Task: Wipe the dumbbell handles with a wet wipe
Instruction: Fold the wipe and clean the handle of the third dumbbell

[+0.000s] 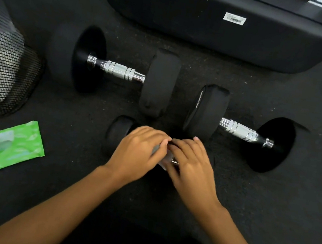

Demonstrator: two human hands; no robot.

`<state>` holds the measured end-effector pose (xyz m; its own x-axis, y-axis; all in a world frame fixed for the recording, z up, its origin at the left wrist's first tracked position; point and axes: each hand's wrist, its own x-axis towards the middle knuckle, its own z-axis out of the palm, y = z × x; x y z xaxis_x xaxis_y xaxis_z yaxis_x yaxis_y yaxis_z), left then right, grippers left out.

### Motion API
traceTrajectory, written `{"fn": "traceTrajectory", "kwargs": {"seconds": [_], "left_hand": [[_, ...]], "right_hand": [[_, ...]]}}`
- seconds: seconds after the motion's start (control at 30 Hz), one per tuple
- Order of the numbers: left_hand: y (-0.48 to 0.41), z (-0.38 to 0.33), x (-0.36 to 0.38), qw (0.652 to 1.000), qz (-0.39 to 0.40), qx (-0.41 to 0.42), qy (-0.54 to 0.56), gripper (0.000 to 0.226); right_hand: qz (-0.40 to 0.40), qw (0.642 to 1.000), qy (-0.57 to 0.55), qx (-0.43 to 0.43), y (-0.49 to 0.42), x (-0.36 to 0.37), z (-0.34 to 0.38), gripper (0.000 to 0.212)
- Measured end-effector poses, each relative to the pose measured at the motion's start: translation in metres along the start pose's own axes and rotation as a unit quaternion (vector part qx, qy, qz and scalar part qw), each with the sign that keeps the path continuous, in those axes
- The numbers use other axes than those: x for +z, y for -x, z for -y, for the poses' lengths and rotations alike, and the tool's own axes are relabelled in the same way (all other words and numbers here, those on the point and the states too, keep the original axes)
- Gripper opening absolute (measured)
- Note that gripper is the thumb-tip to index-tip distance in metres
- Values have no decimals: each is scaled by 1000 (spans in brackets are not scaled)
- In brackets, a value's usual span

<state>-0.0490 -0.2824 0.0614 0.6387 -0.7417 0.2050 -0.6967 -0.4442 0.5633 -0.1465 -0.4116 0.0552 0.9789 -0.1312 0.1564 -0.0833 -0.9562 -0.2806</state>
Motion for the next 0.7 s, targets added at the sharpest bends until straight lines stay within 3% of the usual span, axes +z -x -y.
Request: {"fn": "traceTrajectory", "kwargs": {"seconds": [0.2,0.33,0.47,0.6,0.7], "left_hand": [[12,8,21,994,64,-25,-80,36],[9,9,32,989,63,4,-130,20],[5,0,45,989,70,19,-129,19],[6,1,47,979,123,72,-145,33],[-7,9,26,962,205,115,-138,46]], "right_hand": [[-105,975,-109,160,27,-8,-19,32],[-130,949,-184,221,29,9,-18,40],[-161,942,-183,229,29,20,-15,41],[-182,945,-185,200,30,24,-19,41],[-190,944,-199,183,32,27,-19,43]]}}
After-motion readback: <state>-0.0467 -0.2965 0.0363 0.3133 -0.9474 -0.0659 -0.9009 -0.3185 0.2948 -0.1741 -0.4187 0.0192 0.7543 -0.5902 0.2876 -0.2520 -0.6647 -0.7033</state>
